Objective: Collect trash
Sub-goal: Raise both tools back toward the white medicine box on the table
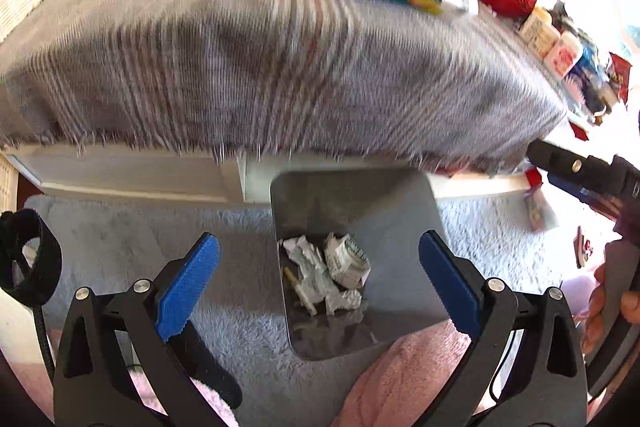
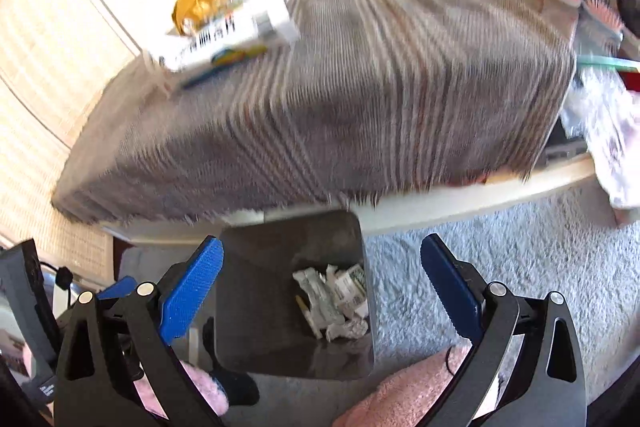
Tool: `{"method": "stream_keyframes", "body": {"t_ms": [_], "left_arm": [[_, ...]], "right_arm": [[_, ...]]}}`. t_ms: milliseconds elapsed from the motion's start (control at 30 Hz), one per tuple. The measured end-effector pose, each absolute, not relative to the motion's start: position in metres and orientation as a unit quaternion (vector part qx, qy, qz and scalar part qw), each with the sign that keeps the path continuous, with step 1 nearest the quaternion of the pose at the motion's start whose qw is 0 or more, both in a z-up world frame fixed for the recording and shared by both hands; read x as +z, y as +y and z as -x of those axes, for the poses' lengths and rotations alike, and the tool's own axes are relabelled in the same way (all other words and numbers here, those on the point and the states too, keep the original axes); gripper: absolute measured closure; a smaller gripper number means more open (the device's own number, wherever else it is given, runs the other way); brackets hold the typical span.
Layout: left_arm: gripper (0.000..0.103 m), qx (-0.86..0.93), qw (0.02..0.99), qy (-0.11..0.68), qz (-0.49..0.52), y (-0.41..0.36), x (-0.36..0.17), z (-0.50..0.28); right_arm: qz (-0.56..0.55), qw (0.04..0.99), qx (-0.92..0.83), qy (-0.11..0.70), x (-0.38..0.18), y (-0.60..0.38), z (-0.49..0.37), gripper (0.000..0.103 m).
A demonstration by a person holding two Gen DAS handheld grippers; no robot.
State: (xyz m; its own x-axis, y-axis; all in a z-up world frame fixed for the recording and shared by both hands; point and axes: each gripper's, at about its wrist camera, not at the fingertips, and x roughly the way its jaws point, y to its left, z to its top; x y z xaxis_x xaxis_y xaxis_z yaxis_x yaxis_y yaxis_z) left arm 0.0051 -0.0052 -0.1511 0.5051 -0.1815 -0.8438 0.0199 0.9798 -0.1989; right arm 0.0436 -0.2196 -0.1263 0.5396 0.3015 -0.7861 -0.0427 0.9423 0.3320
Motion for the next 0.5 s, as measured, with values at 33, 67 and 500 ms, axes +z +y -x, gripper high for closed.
{"method": "stream_keyframes", "body": {"t_ms": [33, 67, 500], "left_arm": [[0.008, -0.059, 0.866, 0.490, 0.079, -0.005, -0.145, -0.010], [0.008, -0.058, 0.871, 0.483, 0.074, -0.005, -0.136, -0.016], [0.008, -0.037, 0.913, 0.405, 0.033, 0.004, -0.041, -0.118]], "right_arm": [[-0.136, 0.871, 0.099, 0.461, -0.118, -0.221, -0.049, 0.004], [-0.135, 0.876, 0.100, 0.451, -0.108, -0.221, -0.056, 0.004], [-0.092, 0.906, 0.106, 0.400, -0.028, -0.201, -0.163, 0.003]]}}
